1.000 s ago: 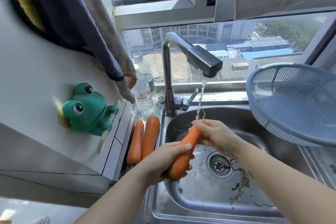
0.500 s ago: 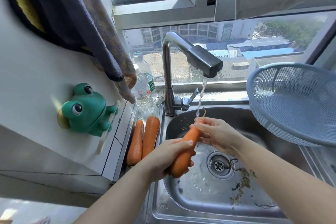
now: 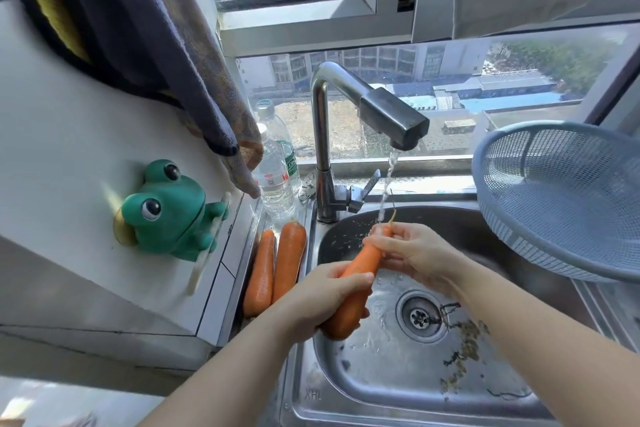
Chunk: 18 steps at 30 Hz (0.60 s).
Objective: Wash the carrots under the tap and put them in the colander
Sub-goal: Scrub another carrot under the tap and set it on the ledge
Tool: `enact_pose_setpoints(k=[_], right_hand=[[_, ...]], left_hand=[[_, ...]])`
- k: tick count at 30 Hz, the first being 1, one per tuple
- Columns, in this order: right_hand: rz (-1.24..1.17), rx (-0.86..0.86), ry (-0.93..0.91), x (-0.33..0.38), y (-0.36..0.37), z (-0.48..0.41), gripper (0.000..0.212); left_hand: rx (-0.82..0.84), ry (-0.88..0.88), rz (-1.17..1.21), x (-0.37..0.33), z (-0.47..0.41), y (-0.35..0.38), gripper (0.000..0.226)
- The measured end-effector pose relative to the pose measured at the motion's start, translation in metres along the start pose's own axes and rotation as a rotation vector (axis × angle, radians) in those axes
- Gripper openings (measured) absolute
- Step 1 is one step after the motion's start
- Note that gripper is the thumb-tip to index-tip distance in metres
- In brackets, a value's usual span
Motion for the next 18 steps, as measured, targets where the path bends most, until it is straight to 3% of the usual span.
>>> enact_pose_setpoints(k=[4,8,13,15,18], right_hand=[[-0.110,0.071,0.024,0.002,0.003,0.003,0.022],[-0.067,-0.080,-0.061,0.000,0.005,0.003,0.020],[0.181,-0.316,-0.174,-0.007,0.002,0.000,0.022],[0.038,-0.380,-0.150,-0.011,0.005,-0.003,0.012],[-0.217,-0.423,-0.033,-0.023,0.004,-0.010,0.033]], left_hand=[[0.000,-0.006,0.015,-0.001,0.001,-0.003,0.020],[-0.112,0.174,-0.250,-0.010,-0.001,-0.005,0.009],[-0.198,0.229,-0.446,-0.006,0.000,0.007,0.027],[-0.183,0.188,-0.362,-0.001,-0.001,0.012,0.026],[-0.062,0.039,-0.104,0.006,0.002,0.016,0.019]])
Point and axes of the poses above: each hand's wrist, its own z-axis away from the middle knuckle, its own y-axis out of the palm, x = y × z, the point moved 8 cm from there along -z, towards the middle knuckle, and after that the axes turned 6 degrees about -x, right-handed, at the moved point
